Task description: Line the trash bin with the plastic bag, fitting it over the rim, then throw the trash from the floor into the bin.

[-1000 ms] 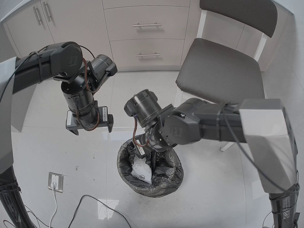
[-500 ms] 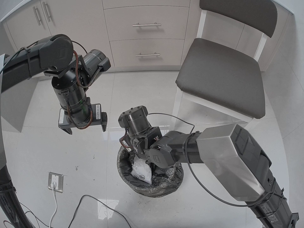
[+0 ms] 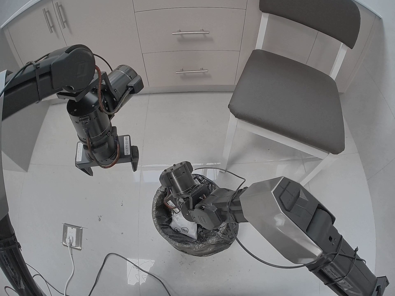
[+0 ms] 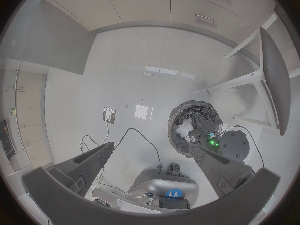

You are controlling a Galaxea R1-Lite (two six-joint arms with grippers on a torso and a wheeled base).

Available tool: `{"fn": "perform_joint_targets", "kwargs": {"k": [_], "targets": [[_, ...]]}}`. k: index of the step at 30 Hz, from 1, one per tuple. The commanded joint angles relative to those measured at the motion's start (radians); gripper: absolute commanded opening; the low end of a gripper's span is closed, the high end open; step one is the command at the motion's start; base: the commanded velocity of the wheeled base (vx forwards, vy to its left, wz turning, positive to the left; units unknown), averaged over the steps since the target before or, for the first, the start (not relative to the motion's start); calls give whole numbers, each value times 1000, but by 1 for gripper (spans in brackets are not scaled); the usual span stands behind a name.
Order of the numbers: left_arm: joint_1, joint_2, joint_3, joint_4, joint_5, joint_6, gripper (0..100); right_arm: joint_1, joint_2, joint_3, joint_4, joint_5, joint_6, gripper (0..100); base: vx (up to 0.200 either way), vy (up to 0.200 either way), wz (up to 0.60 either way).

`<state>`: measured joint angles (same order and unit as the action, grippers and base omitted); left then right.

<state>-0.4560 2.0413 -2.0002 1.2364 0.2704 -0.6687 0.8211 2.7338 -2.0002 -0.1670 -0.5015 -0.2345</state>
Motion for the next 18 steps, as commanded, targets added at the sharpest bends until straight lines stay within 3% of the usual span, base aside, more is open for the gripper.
{"fn": "perform_joint_targets", "kwargs": {"k": [1,18], "targets": [[2,13,0,0,0,0,100,-14,47,0,-2,0,1,0,0,0,0],[10,20,0,0,-2,-17,100,-26,141,0,-12,3,24,0,0,0,0]]}}
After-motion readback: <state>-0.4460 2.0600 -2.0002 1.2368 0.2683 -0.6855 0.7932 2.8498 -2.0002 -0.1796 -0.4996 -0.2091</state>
